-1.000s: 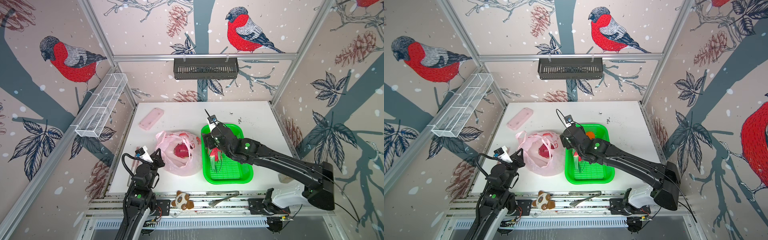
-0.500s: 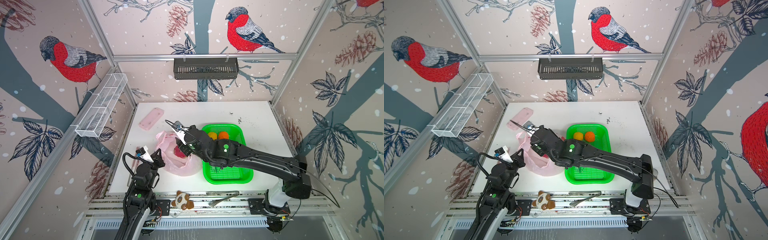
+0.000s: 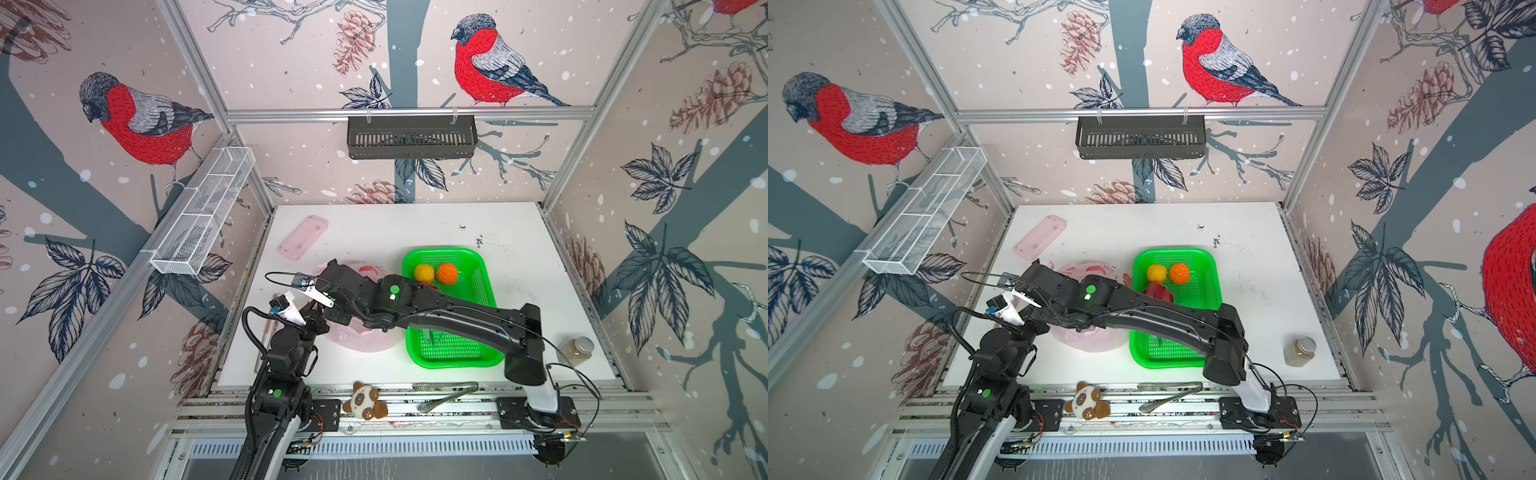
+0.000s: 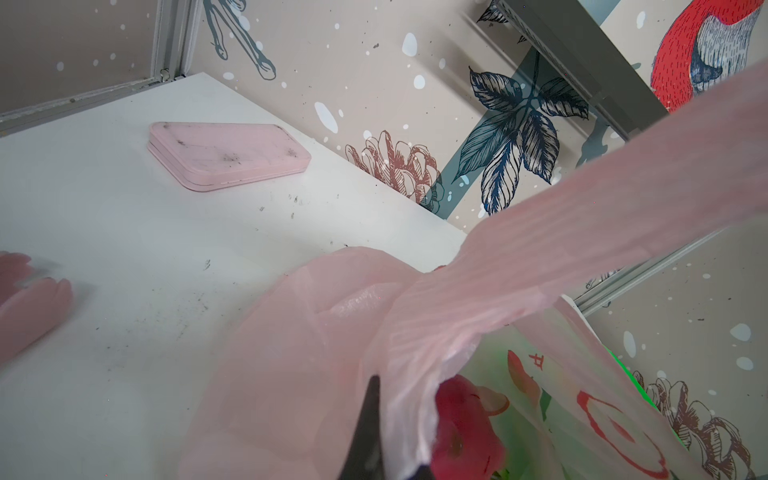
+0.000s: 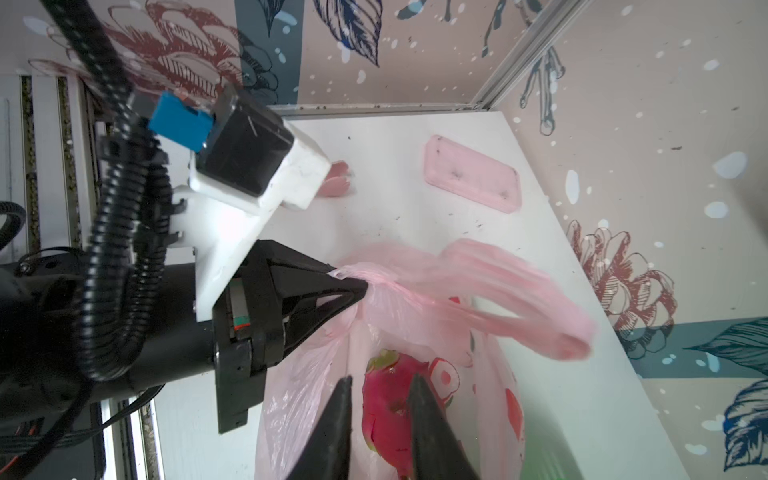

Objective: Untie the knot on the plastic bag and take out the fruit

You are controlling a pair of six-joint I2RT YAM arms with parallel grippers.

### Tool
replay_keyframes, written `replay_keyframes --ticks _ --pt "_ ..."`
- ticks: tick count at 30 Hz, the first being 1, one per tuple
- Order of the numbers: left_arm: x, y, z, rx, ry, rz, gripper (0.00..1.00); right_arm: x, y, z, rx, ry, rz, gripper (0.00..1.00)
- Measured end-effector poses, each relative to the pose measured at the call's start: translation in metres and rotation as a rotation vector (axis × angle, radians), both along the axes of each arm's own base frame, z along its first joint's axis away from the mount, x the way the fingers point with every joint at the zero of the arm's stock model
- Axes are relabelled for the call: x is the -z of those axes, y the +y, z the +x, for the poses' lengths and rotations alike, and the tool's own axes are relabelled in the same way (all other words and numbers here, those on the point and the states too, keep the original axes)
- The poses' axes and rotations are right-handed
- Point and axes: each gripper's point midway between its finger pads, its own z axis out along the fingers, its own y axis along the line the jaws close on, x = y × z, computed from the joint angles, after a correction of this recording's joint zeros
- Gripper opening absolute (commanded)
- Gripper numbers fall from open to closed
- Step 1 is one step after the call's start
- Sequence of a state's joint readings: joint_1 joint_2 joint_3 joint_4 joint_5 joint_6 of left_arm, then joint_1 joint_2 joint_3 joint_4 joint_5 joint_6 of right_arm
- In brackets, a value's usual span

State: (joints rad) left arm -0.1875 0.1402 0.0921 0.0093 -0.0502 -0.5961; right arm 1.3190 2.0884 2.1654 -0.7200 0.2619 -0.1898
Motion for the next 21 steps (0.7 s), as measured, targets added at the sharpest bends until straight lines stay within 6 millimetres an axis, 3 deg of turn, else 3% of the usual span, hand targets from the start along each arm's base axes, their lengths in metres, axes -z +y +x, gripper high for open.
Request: replay_keyframes --ticks 7,21 --pt "-0.004 0.002 -0.003 -0.008 -0.017 -0.009 0.0 0.05 -0.006 0.014 -0.042 0.069 -0.141 0.26" --pt "0.01 0.002 -0.005 -0.011 0.003 -0.016 0.0 0.108 -0.027 0.039 0.0 0.148 -0.259 0.31"
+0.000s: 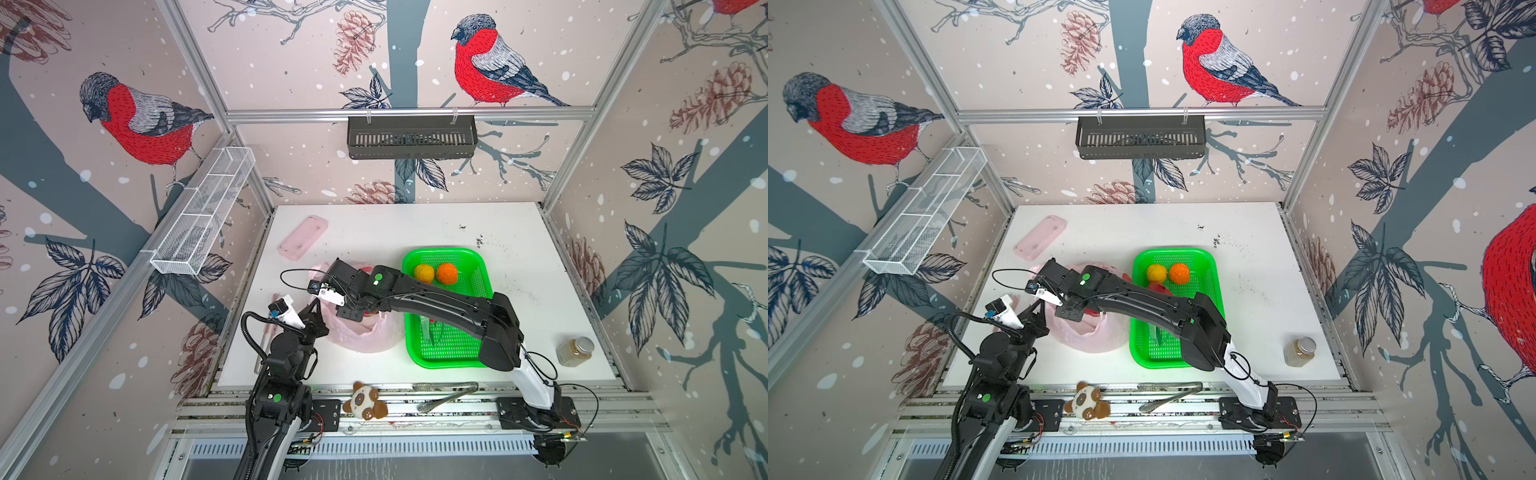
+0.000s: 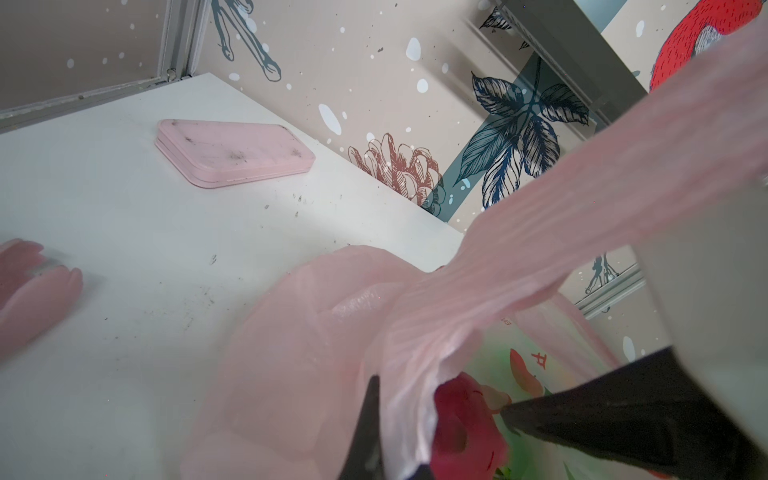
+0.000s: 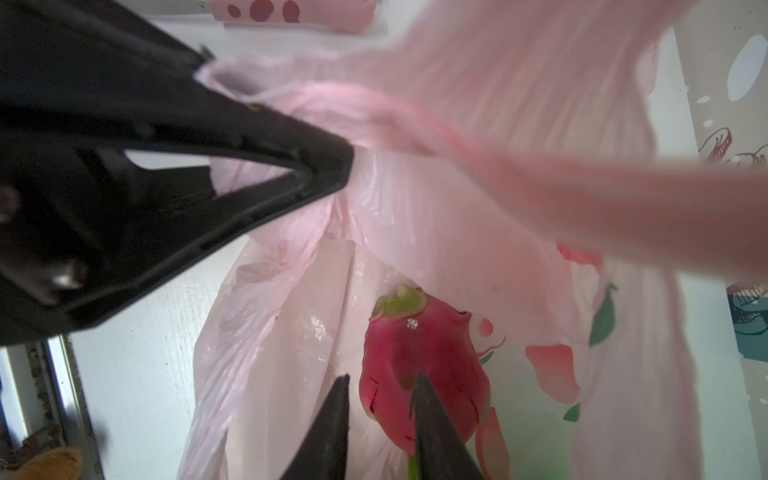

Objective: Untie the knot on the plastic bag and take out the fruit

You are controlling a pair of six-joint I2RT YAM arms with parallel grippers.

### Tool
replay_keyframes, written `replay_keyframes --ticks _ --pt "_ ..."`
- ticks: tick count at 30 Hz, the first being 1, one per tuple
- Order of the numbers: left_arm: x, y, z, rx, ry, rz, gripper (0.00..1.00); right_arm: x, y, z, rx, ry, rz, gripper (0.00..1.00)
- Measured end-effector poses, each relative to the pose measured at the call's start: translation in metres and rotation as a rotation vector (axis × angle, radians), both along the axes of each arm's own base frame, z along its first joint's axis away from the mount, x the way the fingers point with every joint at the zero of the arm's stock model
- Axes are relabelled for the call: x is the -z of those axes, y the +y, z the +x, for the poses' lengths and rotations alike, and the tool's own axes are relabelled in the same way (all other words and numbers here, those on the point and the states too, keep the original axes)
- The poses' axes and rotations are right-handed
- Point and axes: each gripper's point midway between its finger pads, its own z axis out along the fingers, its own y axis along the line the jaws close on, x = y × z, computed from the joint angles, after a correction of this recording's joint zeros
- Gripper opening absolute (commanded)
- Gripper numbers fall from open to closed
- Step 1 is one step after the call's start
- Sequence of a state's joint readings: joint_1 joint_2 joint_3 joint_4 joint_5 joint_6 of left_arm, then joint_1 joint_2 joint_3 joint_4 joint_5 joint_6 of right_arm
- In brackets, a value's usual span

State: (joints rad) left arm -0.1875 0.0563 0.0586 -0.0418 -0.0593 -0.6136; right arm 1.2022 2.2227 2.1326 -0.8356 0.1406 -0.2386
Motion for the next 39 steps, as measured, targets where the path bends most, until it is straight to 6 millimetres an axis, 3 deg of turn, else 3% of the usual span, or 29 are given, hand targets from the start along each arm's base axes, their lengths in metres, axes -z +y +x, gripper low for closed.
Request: replay_keyframes --ticks 9,27,39 --pt "0.008 0.0 0.0 0.0 0.029 -0.002 0.0 0.023 -0.013 0.018 0.041 0.014 -0.049 0.43" --pt "0.014 -0.003 0.006 0.012 0.063 0.01 0.0 0.037 -0.032 0.041 0.076 0.005 -0.094 0.78" --pt "0.012 -0.007 0.009 0.032 0.058 0.017 0.0 0.057 -0.039 0.037 0.067 0.053 -0.123 0.85"
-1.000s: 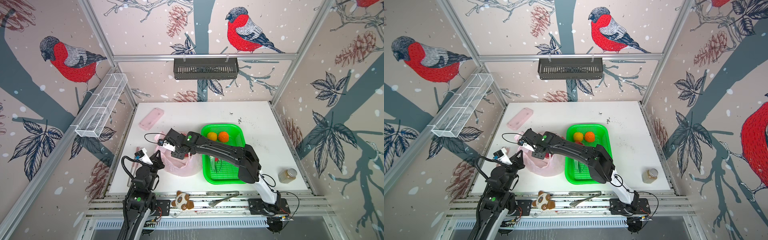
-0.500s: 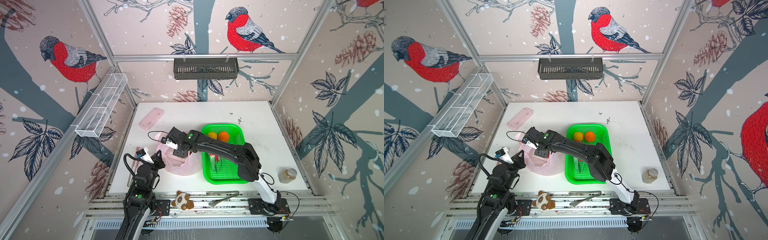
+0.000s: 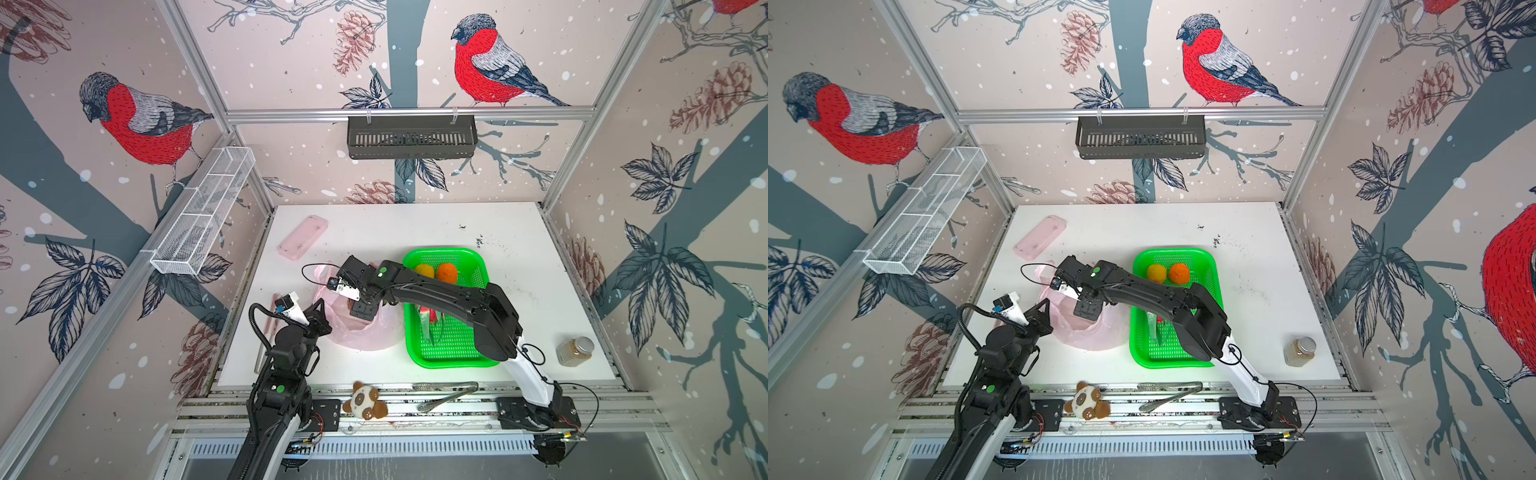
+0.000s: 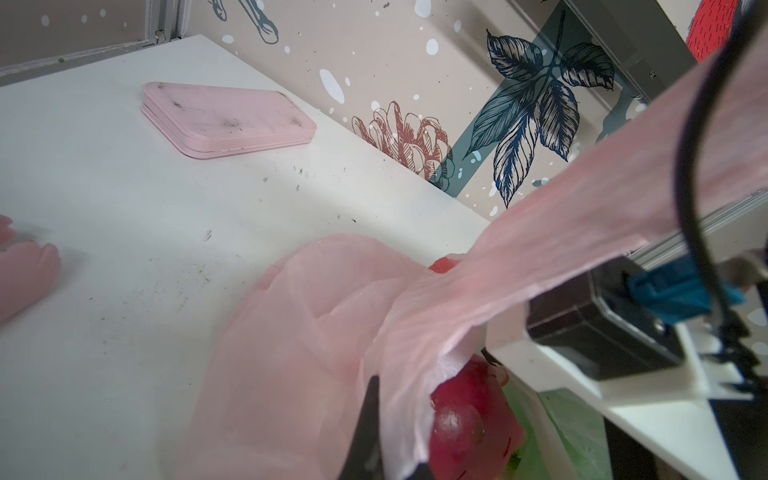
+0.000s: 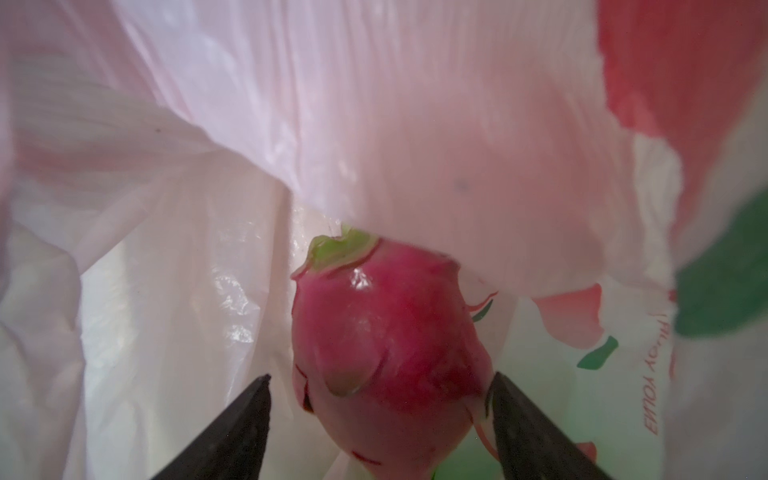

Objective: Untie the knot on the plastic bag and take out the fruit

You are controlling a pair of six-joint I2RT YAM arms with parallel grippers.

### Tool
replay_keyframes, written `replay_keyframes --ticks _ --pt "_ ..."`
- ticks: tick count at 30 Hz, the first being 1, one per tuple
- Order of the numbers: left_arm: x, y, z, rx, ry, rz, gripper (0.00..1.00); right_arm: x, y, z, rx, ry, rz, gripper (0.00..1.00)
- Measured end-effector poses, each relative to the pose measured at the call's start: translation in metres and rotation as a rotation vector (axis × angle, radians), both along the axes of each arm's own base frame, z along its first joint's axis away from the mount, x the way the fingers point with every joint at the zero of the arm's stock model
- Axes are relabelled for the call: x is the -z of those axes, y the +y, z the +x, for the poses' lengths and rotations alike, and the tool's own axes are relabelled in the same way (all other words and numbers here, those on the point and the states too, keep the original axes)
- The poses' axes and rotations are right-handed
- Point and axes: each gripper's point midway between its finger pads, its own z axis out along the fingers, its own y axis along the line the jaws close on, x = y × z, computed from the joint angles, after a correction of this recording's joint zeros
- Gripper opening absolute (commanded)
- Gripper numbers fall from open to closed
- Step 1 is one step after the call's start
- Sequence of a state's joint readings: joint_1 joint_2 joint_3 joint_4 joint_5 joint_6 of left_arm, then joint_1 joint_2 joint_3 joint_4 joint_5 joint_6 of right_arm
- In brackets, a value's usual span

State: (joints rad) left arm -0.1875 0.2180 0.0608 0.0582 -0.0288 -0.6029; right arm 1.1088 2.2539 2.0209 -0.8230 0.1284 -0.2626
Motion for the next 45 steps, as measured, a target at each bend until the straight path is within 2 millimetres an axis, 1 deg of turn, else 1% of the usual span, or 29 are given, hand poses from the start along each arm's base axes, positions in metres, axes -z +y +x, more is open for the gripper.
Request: replay_keyframes --ticks 4,12,20,31,38,45 --pt "-0.001 0.0 0.0 0.0 -0.006 -0.001 0.0 0.004 -0.001 0.002 0.002 0.013 0.006 0.88" --pt "0.001 0.0 0.001 0.0 -0.002 0.0 0.0 0.015 -0.004 0.006 0.008 0.044 0.005 0.9" --pt "0.004 0.0 0.002 0.0 0.009 0.002 0.0 0.025 -0.003 0.009 0.01 0.058 0.003 0.9" --pt "0.006 -0.001 0.003 0.0 0.016 0.003 0.0 0.029 0.001 0.011 0.008 0.06 0.033 0.86" --pt "0.005 -0.001 0.004 0.0 0.004 0.001 0.0 0.031 0.003 0.012 0.007 0.061 0.039 0.79" --pt "0.004 -0.001 0.004 0.0 0.001 0.0 0.0 0.029 0.004 0.009 0.002 0.05 0.041 0.65"
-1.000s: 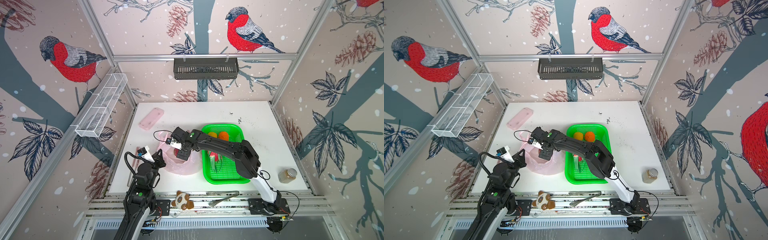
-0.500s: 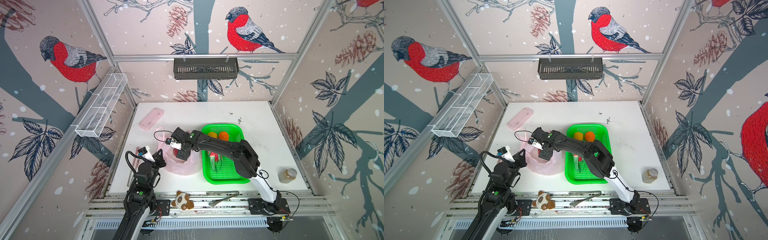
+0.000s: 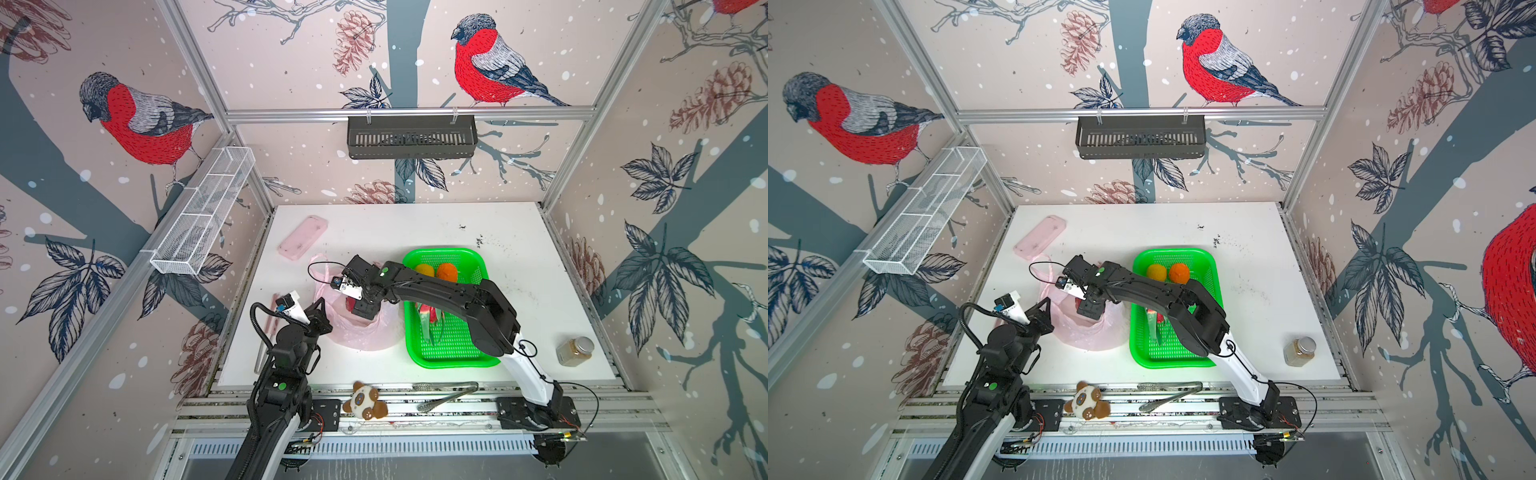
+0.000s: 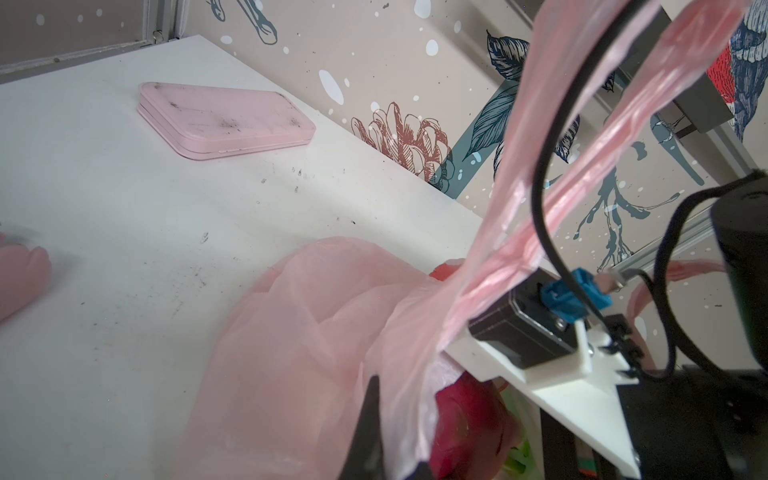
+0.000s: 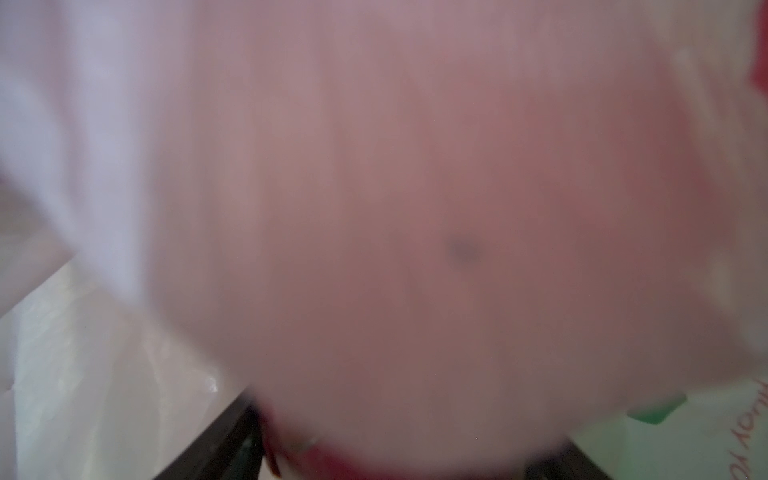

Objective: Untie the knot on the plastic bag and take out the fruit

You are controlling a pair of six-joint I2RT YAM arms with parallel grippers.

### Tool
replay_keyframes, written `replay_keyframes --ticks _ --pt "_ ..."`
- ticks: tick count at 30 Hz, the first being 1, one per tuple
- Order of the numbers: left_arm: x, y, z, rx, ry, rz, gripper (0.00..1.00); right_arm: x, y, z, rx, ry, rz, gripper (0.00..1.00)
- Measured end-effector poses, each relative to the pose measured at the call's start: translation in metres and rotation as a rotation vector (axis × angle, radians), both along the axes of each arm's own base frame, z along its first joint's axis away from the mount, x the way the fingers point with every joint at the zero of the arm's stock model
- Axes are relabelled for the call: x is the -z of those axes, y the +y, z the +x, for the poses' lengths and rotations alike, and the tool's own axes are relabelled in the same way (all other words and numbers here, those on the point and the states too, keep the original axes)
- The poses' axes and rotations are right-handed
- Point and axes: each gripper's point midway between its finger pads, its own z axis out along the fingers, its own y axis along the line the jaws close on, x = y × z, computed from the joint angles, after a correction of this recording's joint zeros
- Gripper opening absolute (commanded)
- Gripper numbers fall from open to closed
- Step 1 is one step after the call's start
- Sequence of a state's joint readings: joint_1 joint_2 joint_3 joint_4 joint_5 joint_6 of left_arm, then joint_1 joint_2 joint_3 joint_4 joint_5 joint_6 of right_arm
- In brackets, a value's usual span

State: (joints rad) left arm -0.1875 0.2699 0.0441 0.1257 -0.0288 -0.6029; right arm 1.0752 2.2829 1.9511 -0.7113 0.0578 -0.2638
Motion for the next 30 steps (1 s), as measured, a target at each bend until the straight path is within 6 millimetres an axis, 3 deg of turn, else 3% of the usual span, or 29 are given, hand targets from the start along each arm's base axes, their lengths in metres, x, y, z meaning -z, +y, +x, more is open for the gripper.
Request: replay_keyframes --ticks 14,30 --pt "-0.002 0.0 -0.001 0.0 -0.011 -0.002 0.0 -0.009 -0.001 -0.014 -0.015 -0.031 -0.017 0.5" --pt "-0.006 0.001 -0.002 -0.001 -0.025 -0.005 0.0 -0.038 -0.007 -0.022 0.003 -0.07 0.02 0.45"
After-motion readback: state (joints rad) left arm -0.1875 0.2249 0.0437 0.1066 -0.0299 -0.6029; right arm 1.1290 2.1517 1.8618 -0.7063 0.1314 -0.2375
